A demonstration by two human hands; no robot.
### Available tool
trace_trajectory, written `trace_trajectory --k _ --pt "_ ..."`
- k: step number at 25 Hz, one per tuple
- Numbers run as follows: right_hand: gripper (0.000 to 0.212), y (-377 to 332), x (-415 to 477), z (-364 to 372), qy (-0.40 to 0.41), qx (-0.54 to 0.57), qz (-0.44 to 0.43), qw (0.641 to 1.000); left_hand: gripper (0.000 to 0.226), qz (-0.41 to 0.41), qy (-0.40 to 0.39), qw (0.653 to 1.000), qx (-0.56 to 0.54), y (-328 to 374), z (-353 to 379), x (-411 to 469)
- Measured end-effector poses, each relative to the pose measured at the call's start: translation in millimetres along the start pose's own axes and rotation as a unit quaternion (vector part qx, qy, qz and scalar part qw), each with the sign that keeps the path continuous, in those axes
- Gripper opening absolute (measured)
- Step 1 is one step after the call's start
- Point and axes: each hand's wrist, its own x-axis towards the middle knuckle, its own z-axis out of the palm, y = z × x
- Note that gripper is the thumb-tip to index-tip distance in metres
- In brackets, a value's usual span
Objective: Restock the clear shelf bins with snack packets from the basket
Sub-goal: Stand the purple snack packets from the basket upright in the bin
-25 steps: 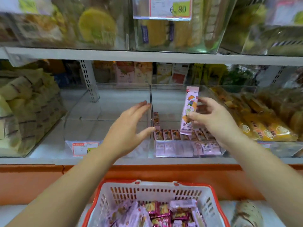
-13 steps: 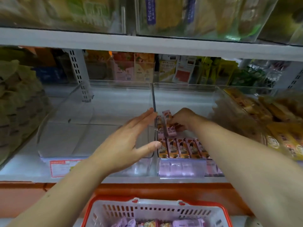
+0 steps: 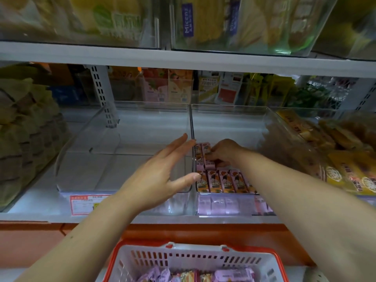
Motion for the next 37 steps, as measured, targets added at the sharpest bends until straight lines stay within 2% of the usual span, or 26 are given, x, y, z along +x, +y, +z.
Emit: trace_trajectory --k 3,4,7,9,10,12,14,16,18,19,21,23,25,27,29,31,32,34,37 --pt "0.041 -5 -30 -10 0.041 -0.082 -0.054 0.994 0.077 -0.009 0.026 1.0 -0.006 3 -1 -4" --pt "0.043 -6 -45 -15 0.059 -0.071 -0.069 0.993 0.076 -0.012 0.037 0.999 -0.005 4 -1 -7" --pt "0.041 3 -99 -23 0.113 0.05 -0.135 0.983 0.07 -0.006 0.106 0.994 0.025 15 0 -29" --pt "0.032 22 -143 -16 0.179 0.123 -0.202 0.955 0.056 0.037 0.192 0.98 0.044 28 7 -51" --pt "0.028 35 -167 -9 0.21 0.157 -0.228 0.938 0.048 0.059 0.21 0.975 0.046 37 14 -65" --pt "0.025 62 -204 12 0.259 0.213 -0.265 0.904 0.041 0.079 0.169 0.981 0.054 49 38 -89" --pt "0.027 93 -227 42 0.274 0.221 -0.251 0.902 0.041 0.056 0.061 0.996 0.04 51 77 -115" --pt "0.027 129 -239 80 0.208 0.184 -0.19 0.942 0.043 -0.003 -0.064 0.998 0.012 48 121 -147" --pt "0.026 169 -243 119 0.047 0.059 -0.119 0.99 0.045 -0.072 -0.176 0.982 0.009 44 158 -175" --pt "0.028 191 -242 136 -0.038 -0.022 -0.086 0.995 0.047 -0.095 -0.218 0.971 0.008 41 172 -187" --pt "0.034 229 -246 160 -0.16 -0.162 -0.019 0.974 0.047 -0.127 -0.263 0.956 0.004 35 192 -205" --pt "0.043 252 -254 176 -0.234 -0.244 0.028 0.941 0.046 -0.155 -0.263 0.952 0.001 28 199 -214" --pt "0.052 262 -261 187 -0.253 -0.29 0.032 0.923 0.046 -0.16 -0.262 0.952 0.006 25 201 -215" --pt "0.048 264 -262 191 -0.228 -0.281 0.026 0.932 0.045 -0.157 -0.265 0.951 0.009 27 201 -212" --pt "0.043 260 -256 184 -0.205 -0.2 0.04 0.957 0.044 -0.148 -0.25 0.957 0.016 31 201 -206" --pt "0.04 249 -247 166 -0.177 -0.026 0.098 0.979 0.046 -0.137 -0.216 0.967 0.006 38 200 -198" --pt "0.038 242 -244 156 -0.173 0.087 0.127 0.973 0.048 -0.136 -0.205 0.969 -0.021 43 198 -194" --pt "0.025 228 -242 139 -0.201 0.296 0.152 0.921 0.054 -0.155 -0.214 0.956 -0.129 52 195 -185" --pt "0.025 223 -242 126 -0.254 0.489 0.168 0.818 0.064 -0.218 -0.215 0.885 -0.352 61 188 -178"
